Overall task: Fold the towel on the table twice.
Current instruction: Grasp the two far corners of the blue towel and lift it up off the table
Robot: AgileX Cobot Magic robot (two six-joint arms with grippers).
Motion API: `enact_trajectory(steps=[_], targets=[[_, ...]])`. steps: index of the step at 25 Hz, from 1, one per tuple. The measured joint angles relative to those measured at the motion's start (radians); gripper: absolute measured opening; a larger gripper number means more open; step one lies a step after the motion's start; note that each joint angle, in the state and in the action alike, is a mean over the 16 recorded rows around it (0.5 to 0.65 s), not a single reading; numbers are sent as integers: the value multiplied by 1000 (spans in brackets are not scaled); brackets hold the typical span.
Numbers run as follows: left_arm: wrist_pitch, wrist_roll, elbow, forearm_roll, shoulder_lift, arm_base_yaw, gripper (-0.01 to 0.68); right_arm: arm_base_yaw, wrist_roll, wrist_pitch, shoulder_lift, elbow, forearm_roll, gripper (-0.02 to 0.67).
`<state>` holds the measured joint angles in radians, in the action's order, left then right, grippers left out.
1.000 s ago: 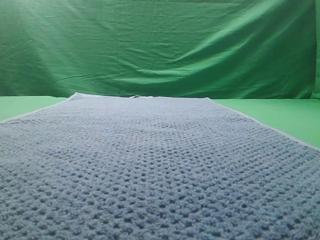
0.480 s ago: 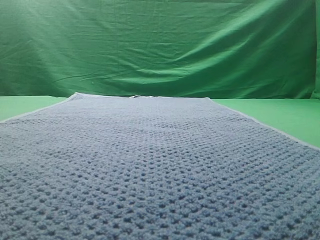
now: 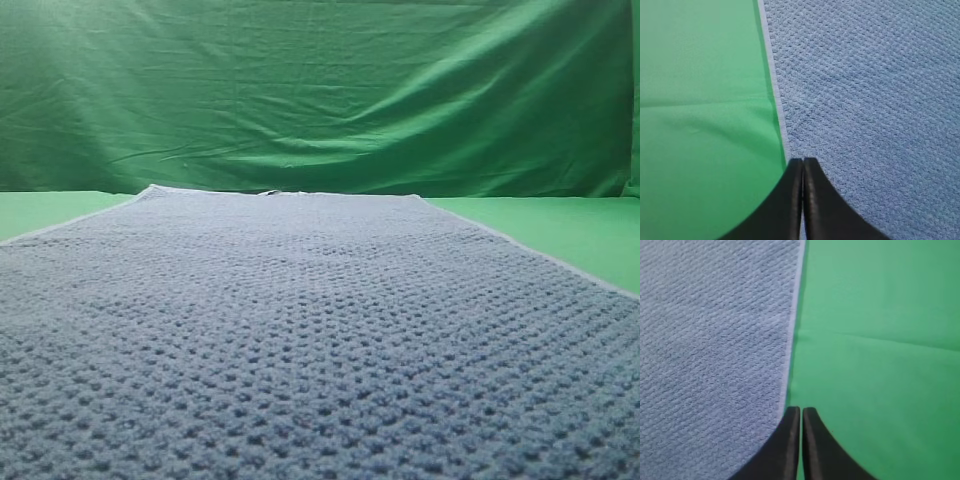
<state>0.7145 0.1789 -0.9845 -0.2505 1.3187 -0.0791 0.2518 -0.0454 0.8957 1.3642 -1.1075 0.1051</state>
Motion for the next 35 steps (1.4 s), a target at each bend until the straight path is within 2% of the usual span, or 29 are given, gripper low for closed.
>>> enact_trajectory(steps=[12,25,28,30,35], targets=[[-2,4,-170,61,291,-63,0,44,24,3,411,-232,5,0],[15,-65,-281,147,493,-65,0,44,14,-43,582,-334,17,12],[12,-83,-290,167,512,-65,9,44,-18,-60,595,-335,32,59],[6,-92,-293,176,520,-65,36,44,-51,-70,602,-336,49,116],[-10,-119,-296,183,537,-66,203,44,-144,-94,612,-337,99,313]])
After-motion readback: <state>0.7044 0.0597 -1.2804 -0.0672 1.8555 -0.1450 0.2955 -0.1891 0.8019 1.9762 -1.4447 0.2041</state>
